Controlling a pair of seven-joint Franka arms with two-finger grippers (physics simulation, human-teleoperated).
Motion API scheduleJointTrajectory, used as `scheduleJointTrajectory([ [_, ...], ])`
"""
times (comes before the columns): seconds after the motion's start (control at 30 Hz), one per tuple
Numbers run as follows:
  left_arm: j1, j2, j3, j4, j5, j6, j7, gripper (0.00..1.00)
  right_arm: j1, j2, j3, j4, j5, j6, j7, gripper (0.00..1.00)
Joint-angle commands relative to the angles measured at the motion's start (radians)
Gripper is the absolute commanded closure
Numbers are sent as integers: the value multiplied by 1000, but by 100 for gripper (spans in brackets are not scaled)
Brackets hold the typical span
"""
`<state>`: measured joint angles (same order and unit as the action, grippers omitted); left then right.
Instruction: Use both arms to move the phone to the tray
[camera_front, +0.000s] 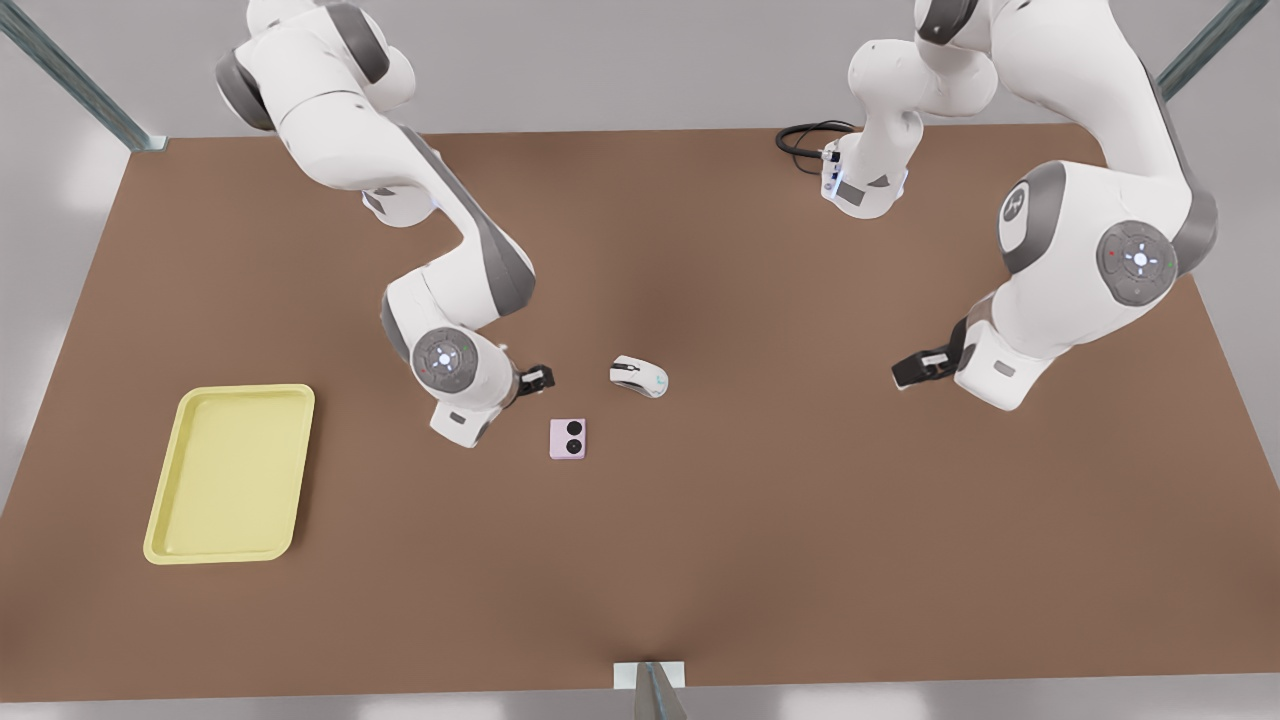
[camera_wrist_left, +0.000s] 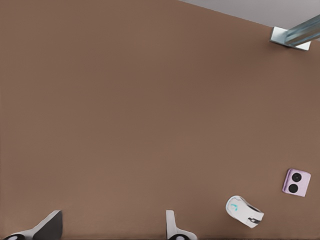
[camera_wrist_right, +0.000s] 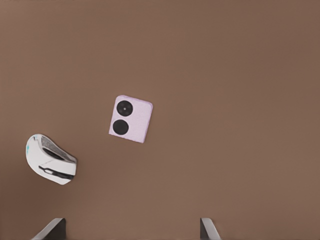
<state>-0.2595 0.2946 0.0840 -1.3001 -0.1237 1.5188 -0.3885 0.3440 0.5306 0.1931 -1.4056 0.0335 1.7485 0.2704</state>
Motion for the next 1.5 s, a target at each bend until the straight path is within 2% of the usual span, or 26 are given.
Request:
scheduleJointTrajectory([
  [0.0, 0, 0, 0, -2, -2, -39, 408, 0, 23, 32, 0, -6, -10, 195, 687, 0],
  [0.1, 0, 5, 0, -2, -2, -39, 408, 0, 50, 83, 0, -23, -12, 316, 788, 0],
  [0.33, 0, 11, 0, -1, -2, -28, 408, 0, 118, 213, -46, 10, -7, 431, 925, 0],
  [0.53, 3, 20, 5, 1, 1, -39, 352, 0, 113, 244, -50, -32, -66, 431, 908, 0],
  [0.63, 3, 11, 48, 13, 10, -57, 367, 0, 119, 250, -50, -49, -76, 444, 839, 0],
  [0.77, 5, 6, 45, 25, 85, -6, 358, 0, 124, 253, -50, -68, -78, 447, 825, 0],
  [0.8, 38, -5, 19, 15, 81, 7, 353, 0, 124, 250, -50, -95, -78, 471, 764, 0],
  [0.83, 126, -14, -90, 12, 105, 12, 352, 0, 124, 250, -50, -125, -78, 522, 750, 0],
  [1.1, 126, 18, -78, 16, 107, 7, 350, 0, 132, 244, -49, -134, -76, 537, 507, 0],
  [1.47, 126, 28, -78, 18, 107, 12, 349, 0, 133, 244, -60, -145, -75, 511, 356, 0],
])
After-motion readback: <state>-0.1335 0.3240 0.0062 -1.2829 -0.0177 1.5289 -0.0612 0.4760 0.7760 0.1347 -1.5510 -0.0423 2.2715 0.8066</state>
